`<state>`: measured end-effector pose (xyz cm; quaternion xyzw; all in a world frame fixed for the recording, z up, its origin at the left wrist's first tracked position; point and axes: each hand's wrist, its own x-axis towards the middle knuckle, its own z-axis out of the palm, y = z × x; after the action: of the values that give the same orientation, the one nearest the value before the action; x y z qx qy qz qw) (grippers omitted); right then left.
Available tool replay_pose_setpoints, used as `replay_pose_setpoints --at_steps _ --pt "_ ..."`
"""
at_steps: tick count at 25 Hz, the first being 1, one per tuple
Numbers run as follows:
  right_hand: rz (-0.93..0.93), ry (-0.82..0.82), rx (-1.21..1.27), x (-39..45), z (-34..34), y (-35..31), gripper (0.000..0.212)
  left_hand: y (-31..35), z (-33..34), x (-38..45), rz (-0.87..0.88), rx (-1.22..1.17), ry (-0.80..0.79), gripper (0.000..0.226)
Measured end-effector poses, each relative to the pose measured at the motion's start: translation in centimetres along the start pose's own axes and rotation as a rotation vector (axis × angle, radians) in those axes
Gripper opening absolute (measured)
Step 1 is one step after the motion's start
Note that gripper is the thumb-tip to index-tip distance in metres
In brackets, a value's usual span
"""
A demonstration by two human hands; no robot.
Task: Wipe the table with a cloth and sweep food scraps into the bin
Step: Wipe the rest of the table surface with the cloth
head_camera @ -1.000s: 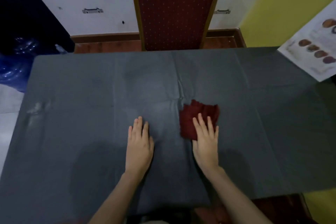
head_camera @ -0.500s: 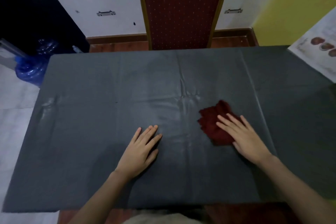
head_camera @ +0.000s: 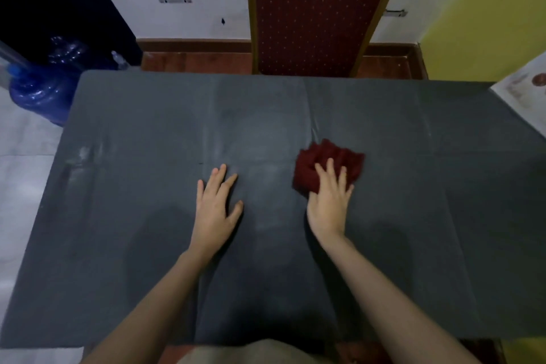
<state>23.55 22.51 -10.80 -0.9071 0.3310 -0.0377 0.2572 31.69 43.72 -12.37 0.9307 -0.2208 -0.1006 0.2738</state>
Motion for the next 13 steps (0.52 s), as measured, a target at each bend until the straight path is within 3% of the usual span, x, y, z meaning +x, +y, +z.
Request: replay_pose_setpoints --at_steps 4,7,9,13 --pt "-0.529 -0.262 -0.251 -3.4 -0.5 0.7 0.079 -0.2 0.0 -0.3 0.061 0.039 0.014 0.056" --pt "-0.769 -0.438 -0.431 -5.5 -3.5 5.2 0.089 0.2 0.0 -0.6 0.069 0.104 0.014 0.055" --pt "-0.722 -0.399 -0.516 -5.8 -6.4 9.8 0.092 0.2 0.2 -0.6 0.071 0.126 0.014 0.055" --pt "-0.216 -0.193 -0.361 -5.0 -11.5 17.1 0.098 0.7 1.0 -0.4 0.04 0.145 0.045 0.053"
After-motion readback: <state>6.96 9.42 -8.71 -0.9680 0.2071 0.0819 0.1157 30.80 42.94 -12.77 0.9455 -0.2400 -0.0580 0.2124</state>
